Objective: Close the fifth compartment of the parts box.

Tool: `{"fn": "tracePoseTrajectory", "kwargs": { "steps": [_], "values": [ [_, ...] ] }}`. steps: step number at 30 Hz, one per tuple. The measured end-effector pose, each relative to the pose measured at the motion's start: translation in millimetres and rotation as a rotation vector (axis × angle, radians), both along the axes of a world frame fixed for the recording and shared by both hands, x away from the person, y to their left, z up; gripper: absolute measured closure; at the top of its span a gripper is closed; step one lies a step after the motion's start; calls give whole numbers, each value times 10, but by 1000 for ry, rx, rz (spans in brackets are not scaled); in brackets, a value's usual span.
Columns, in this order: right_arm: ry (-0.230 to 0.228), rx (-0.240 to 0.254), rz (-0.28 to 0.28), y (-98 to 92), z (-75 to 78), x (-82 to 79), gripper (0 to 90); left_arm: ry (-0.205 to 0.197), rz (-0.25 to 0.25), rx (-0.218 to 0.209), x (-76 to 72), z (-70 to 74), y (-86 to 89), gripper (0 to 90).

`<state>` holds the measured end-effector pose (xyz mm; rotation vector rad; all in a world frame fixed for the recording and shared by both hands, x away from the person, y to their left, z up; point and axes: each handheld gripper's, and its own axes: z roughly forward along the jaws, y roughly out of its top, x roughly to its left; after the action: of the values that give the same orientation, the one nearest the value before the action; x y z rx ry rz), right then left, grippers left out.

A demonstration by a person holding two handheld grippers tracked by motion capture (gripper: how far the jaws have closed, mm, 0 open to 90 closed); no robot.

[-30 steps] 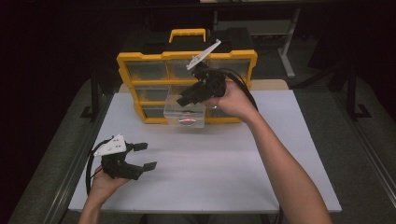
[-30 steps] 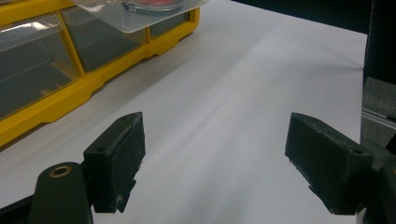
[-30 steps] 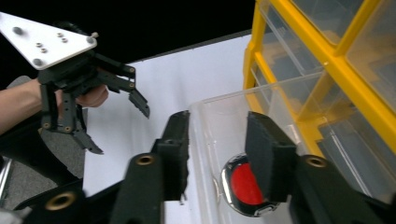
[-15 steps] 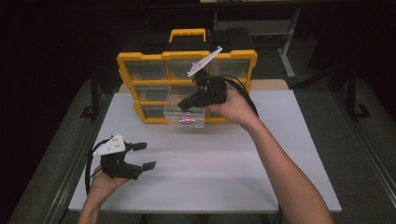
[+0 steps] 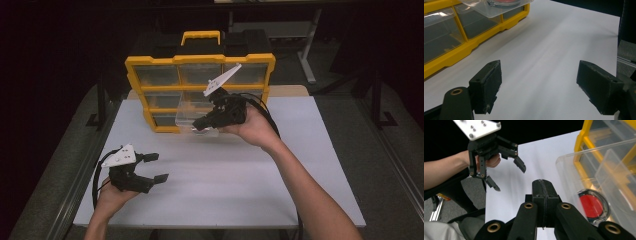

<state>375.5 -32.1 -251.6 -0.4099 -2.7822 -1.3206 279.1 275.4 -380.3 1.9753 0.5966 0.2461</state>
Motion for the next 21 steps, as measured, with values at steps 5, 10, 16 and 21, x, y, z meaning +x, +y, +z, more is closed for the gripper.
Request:
{"fn": "tracePoseTrajectory", "kwargs": {
  "steps": [5,10,16,21],
  "values": [
    [-7,5,10,-9,-78,-60,887,-7,-7,15,-1,-1,12,203],
    [-15,6,12,-20,-148,-92,888,-6,-6,5,-3,6,10,203],
    [-13,-1,7,-29,-240,-106,888,-6,-12,16,-2,5,6,203],
    [-17,-5,-1,-31,-289,-96,888,-4,-10,18,-2,5,7,203]
  ]
}}
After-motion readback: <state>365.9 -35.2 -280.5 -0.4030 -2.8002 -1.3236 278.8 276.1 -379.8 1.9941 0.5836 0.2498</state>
